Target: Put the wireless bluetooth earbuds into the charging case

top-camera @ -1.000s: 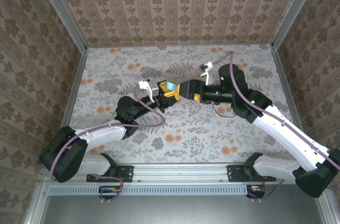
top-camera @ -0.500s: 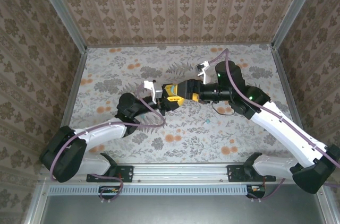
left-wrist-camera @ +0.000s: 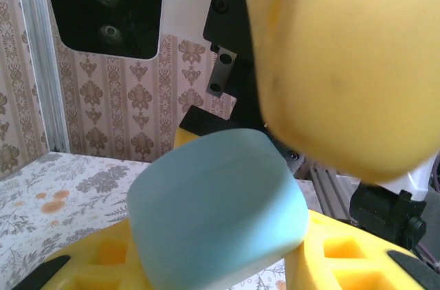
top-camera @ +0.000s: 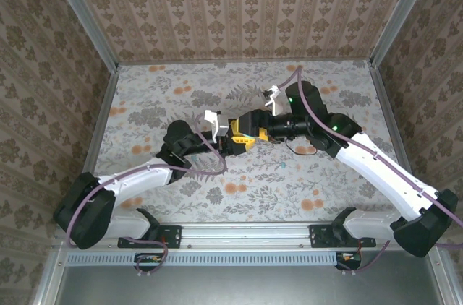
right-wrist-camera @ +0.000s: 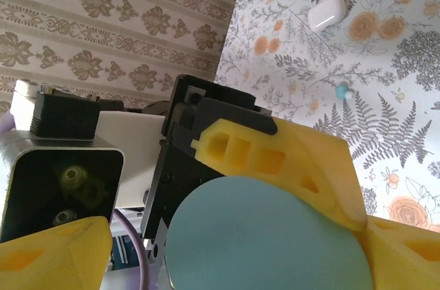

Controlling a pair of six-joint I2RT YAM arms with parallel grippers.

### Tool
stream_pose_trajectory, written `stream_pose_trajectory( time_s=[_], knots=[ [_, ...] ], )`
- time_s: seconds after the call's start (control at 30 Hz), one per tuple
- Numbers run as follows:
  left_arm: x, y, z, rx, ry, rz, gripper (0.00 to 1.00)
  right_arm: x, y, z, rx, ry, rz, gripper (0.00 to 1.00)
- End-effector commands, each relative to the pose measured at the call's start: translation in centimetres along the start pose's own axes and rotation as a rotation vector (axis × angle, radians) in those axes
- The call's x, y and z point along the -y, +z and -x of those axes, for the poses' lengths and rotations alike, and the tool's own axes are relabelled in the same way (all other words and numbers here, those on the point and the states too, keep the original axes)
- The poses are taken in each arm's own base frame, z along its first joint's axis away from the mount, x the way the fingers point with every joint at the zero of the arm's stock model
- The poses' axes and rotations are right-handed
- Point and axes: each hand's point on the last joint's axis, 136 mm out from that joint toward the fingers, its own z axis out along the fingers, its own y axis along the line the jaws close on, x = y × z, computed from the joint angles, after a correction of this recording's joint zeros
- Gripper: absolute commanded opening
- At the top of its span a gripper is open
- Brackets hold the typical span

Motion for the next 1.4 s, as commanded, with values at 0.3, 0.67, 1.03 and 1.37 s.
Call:
stream_pose_trajectory(
  time_s=[0.3, 0.67, 1.03, 1.37],
  knots=[
    [1.0, -0.9, 0.5, -0.111, 0.217, 0.038, 0.25, -0.6, 0.5, -0.1, -0.053, 0.069, 0.047, 0.81],
    [0.8, -1.2, 0.0, -0.139, 0.27, 0.083, 0.26, -0.8, 1.5, -0.8, -0.103, 0.08, 0.061, 0.73],
    [0.2, -2.1, 0.3, -0.112, 0.251, 0.115, 0.26, -0.7, 1.4, -1.3, -0.119, 0.075, 0.059, 0.61],
    [-0.4, -2.3, 0.7, -0.126, 0.226, 0.164, 0.55, -0.4, 0.9, -1.1, -0.089, 0.012, -0.007, 0.46]
  ],
)
